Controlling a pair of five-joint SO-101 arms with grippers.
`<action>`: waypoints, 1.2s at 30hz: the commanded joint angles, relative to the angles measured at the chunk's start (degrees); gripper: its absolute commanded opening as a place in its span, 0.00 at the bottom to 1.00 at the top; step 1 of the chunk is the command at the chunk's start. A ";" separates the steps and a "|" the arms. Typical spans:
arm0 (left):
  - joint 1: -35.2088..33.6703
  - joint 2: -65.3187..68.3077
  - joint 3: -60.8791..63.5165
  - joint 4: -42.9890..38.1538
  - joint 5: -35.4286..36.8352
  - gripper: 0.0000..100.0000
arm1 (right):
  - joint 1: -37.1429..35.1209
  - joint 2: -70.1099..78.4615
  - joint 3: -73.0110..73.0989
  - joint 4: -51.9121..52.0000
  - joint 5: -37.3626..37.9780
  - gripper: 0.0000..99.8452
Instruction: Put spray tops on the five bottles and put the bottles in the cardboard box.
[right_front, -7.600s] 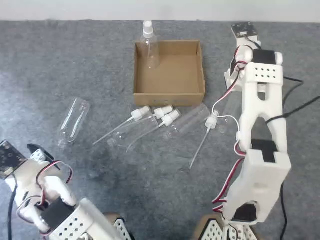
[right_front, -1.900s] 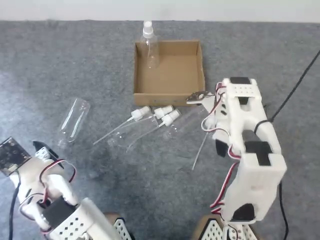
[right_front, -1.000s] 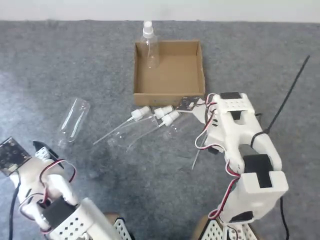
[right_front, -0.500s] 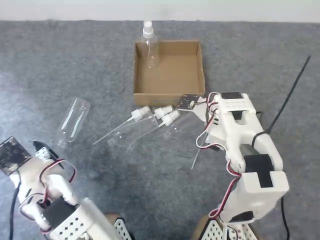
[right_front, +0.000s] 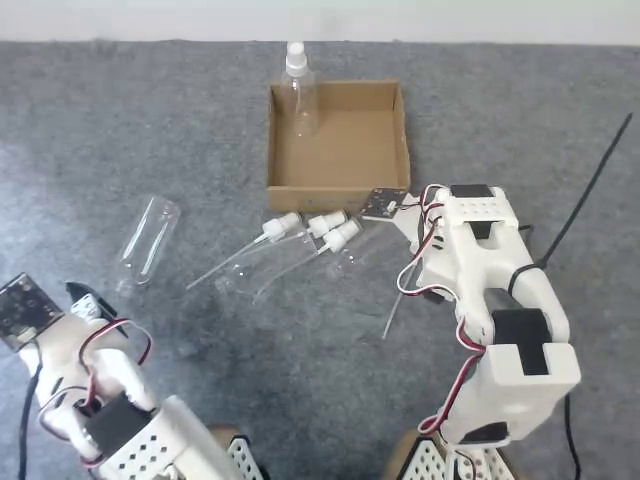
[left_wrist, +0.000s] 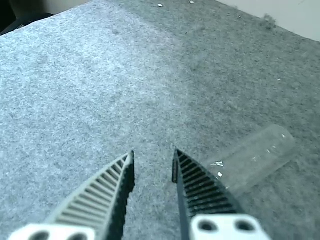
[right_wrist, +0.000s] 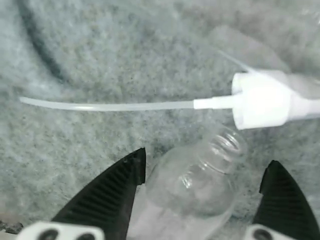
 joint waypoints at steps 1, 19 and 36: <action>0.18 -1.14 -0.84 -2.64 -0.79 0.12 | 1.19 -3.47 -0.53 1.19 -1.85 0.34; 0.18 -1.14 -0.84 -2.64 -0.79 0.12 | 1.19 -3.74 -0.53 1.19 -13.27 0.34; 0.18 -1.14 -0.84 -2.64 -0.79 0.12 | 4.70 -5.58 -0.53 1.27 -13.27 0.13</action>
